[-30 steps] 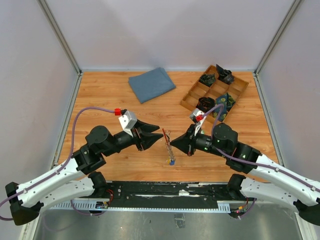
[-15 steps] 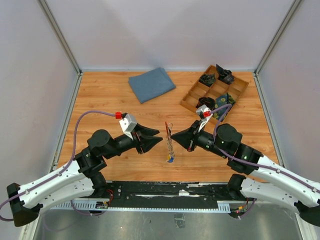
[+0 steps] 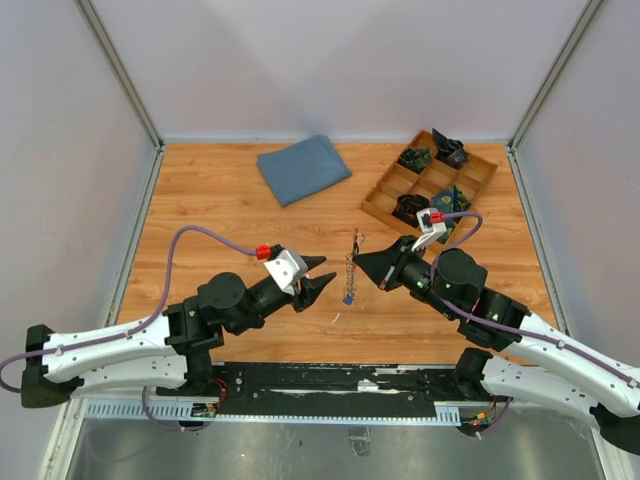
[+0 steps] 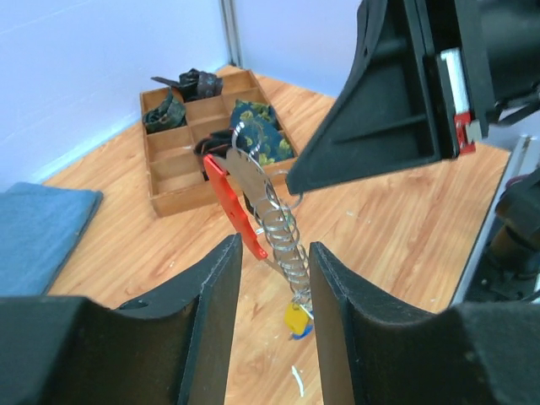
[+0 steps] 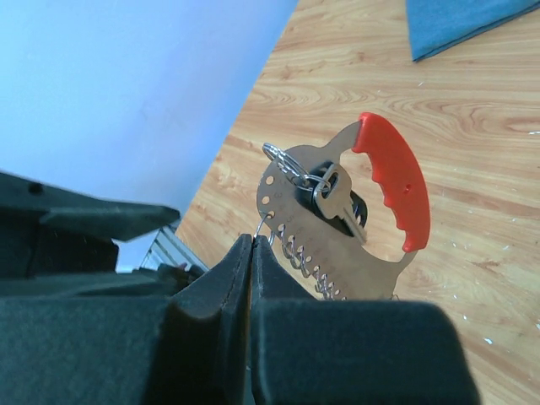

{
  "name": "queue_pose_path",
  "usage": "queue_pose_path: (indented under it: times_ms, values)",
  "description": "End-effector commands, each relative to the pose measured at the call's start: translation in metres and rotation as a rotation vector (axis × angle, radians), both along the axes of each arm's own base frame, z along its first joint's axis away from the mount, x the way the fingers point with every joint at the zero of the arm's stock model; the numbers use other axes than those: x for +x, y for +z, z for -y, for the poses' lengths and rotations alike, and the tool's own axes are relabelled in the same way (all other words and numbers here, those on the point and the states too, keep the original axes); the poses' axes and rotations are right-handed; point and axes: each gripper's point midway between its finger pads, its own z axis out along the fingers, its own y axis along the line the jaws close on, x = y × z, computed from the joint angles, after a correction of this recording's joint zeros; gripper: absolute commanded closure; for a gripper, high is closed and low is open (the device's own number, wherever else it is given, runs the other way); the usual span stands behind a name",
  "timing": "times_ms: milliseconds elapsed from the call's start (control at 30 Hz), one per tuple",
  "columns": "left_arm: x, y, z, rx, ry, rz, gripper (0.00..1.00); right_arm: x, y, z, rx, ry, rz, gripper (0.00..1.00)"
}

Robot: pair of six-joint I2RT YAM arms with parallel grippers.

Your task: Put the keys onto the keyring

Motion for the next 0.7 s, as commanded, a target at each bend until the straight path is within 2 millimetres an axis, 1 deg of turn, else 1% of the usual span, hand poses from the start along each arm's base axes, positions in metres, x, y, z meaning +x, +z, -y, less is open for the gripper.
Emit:
queue_pose_path:
  times_ms: [0, 167, 233, 300, 367, 567, 667]
  values:
    - [0.014, 0.004, -0.006, 0.009, 0.144, 0.097, 0.56, 0.008, 0.032, 0.015, 0.131, -0.116, -0.027, 0.99]
    - [0.017, 0.003, -0.002, 0.040, 0.176, 0.186, 0.52, 0.011, 0.039, 0.020, 0.174, -0.153, -0.056, 0.99]
    - [0.017, 0.006, 0.001, 0.061, 0.186, 0.236, 0.47, 0.011, 0.041, 0.019, 0.191, -0.160, -0.069, 0.99]
    - [0.016, 0.008, 0.004, 0.077, 0.197, 0.289, 0.45, 0.012, 0.044, 0.019, 0.212, -0.168, -0.083, 0.99]
    - [0.015, 0.008, 0.005, 0.091, 0.213, 0.337, 0.45, 0.012, 0.046, 0.019, 0.232, -0.176, -0.106, 0.99]
    - [0.018, 0.010, 0.001, 0.083, 0.291, 0.430, 0.46, 0.012, 0.049, 0.019, 0.287, -0.193, -0.178, 0.99]
    - [0.017, 0.012, 0.006, 0.086, 0.298, 0.466, 0.46, 0.012, 0.050, 0.020, 0.307, -0.203, -0.204, 0.99]
